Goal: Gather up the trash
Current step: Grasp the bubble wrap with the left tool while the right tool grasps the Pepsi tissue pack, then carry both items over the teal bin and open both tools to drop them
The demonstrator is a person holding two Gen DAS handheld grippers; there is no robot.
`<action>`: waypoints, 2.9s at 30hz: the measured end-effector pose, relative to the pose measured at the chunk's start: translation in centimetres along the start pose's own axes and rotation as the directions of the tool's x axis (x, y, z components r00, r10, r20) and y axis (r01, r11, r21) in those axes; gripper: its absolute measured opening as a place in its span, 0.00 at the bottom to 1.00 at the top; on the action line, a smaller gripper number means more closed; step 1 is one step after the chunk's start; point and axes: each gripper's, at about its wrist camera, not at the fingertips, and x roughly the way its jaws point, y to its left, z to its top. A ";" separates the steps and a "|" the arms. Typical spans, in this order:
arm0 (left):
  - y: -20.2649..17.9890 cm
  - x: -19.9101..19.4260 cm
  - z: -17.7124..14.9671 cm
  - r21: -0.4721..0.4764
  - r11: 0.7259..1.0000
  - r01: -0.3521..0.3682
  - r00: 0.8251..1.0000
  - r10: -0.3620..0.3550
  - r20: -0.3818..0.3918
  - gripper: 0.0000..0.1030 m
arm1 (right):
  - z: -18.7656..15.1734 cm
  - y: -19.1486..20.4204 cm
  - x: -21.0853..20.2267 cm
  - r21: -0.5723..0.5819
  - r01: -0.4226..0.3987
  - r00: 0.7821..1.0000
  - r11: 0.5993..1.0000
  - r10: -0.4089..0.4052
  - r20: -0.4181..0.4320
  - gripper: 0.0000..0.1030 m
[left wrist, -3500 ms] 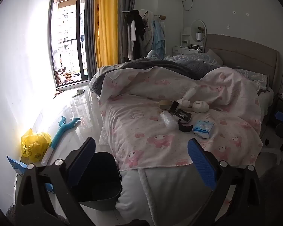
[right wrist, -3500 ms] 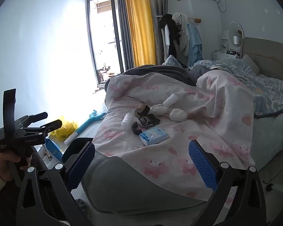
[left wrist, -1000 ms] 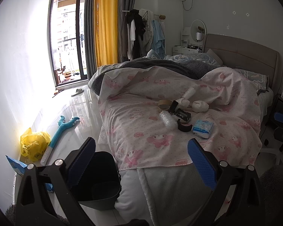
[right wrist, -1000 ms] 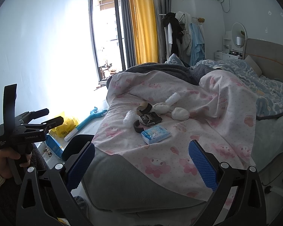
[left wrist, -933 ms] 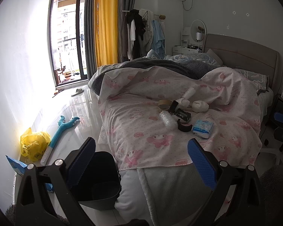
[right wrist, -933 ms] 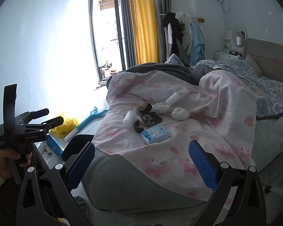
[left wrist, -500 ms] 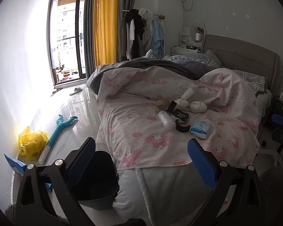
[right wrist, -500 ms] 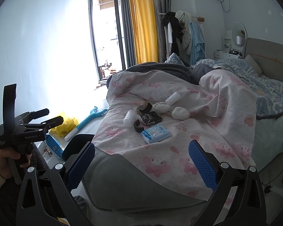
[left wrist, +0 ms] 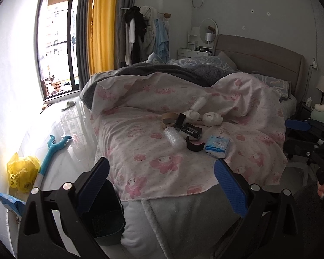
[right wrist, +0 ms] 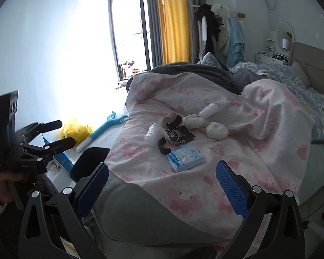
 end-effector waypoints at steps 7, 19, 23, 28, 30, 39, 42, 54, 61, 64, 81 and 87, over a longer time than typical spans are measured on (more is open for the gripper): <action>0.7 4.2 0.7 0.016 0.999 0.041 0.997 -0.040 -0.073 0.95 | 0.7 -1.4 5.5 -0.057 -0.030 0.996 0.998 0.025 -0.082 0.97; 0.6 13.6 1.2 -0.021 0.989 0.148 0.965 -0.149 -0.216 0.76 | -0.3 -4.5 15.1 -0.155 -0.068 0.969 0.985 0.029 -0.244 0.97; 0.8 15.9 1.3 -0.080 0.982 0.169 0.951 -0.183 -0.247 0.70 | -0.4 -5.3 17.2 -0.172 -0.104 0.960 0.980 0.054 -0.274 0.95; 1.2 18.0 1.7 -0.130 0.978 0.163 0.944 -0.193 -0.267 0.64 | -0.7 -6.0 18.8 -0.178 -0.145 0.950 0.973 0.087 -0.301 0.92; 1.1 18.6 1.9 -0.136 0.977 0.166 0.943 -0.198 -0.268 0.63 | -0.7 -6.1 19.3 -0.177 -0.158 0.947 0.972 0.097 -0.307 0.91; 0.8 20.9 2.5 -0.191 0.961 0.200 0.924 -0.250 -0.289 0.57 | -0.7 -6.6 20.3 -0.171 -0.195 0.936 0.966 0.131 -0.325 0.72; 0.7 21.5 2.6 -0.203 0.959 0.198 0.921 -0.253 -0.297 0.56 | -0.5 -6.7 19.7 -0.171 -0.192 0.940 0.966 0.131 -0.315 0.71; 1.2 22.5 2.7 -0.252 0.944 0.212 0.904 -0.287 -0.316 0.39 | 2.0 -8.0 16.7 -0.030 -0.155 0.970 0.987 0.146 -0.193 0.71; 2.0 20.1 3.4 -0.154 0.972 0.176 0.938 -0.213 -0.272 0.39 | 4.3 -6.6 16.7 0.052 -0.144 0.978 0.988 0.150 -0.144 0.71; 3.0 18.9 3.4 -0.114 0.982 0.148 0.954 -0.172 -0.246 0.39 | 5.2 -5.1 17.2 0.055 -0.136 0.979 0.989 0.143 -0.143 0.71; 14.5 15.4 -0.8 -0.137 0.989 -0.064 0.956 0.021 -0.293 0.39 | 8.7 6.8 23.0 0.046 -0.193 0.969 0.980 0.197 -0.146 0.71; 18.9 15.5 -4.0 -0.188 0.976 -0.113 0.929 0.037 -0.368 0.39 | 9.1 11.2 25.2 0.021 -0.228 0.958 0.973 0.229 -0.173 0.71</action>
